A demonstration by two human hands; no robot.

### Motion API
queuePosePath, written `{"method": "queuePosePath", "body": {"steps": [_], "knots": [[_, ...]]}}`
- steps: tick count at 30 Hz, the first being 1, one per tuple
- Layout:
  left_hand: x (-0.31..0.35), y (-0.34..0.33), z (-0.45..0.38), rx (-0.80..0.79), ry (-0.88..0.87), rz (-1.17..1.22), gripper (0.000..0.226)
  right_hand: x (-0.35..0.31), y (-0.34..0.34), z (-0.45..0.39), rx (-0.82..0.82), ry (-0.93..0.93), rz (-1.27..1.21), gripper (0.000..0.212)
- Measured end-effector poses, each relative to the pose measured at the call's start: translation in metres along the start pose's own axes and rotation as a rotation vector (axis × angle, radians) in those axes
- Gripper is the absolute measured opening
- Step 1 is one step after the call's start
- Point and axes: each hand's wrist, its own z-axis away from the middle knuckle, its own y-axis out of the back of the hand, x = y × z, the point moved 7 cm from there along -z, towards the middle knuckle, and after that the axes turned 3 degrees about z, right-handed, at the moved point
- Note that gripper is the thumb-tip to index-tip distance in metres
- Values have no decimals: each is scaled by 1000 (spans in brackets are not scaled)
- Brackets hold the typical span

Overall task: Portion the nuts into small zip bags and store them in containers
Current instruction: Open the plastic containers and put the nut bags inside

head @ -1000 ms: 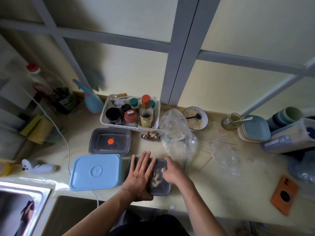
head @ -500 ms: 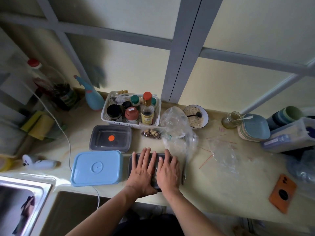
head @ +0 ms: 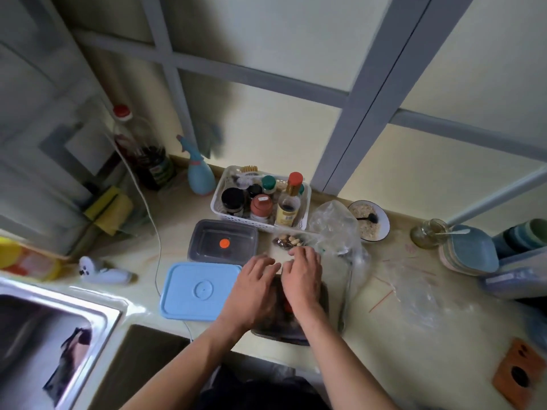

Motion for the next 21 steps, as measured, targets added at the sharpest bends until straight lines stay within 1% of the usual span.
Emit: {"method": "queuePosePath", "body": {"steps": [2,4,5,7,9,11,14,18,21], "knots": [[-19,28,-3,105,76,-32,32,-19,-16,-16,-94,38,-29,15],[-43,49,4,157,201,-118,29,-35,-38,-27,-280,22,20,15],[-57,55,10,156,264,-159,33,-40,-48,-30,-383,-6,51,20],[-84,60,25,114,384,-238,50,-48,-67,-32,-568,-69,100,32],[-112,58,42,38,481,-283,64,-54,-82,-30,-659,-105,124,39],[-131,54,58,-18,506,-267,71,-60,-91,-29,-666,-120,149,39],[-143,51,70,-91,460,-241,72,-63,-97,-27,-592,-179,111,32],[-141,47,69,-138,426,-257,70,-62,-95,-22,-488,-321,-25,30],[-141,42,70,-148,439,-287,69,-68,-88,-25,-407,-348,-174,27]]}}
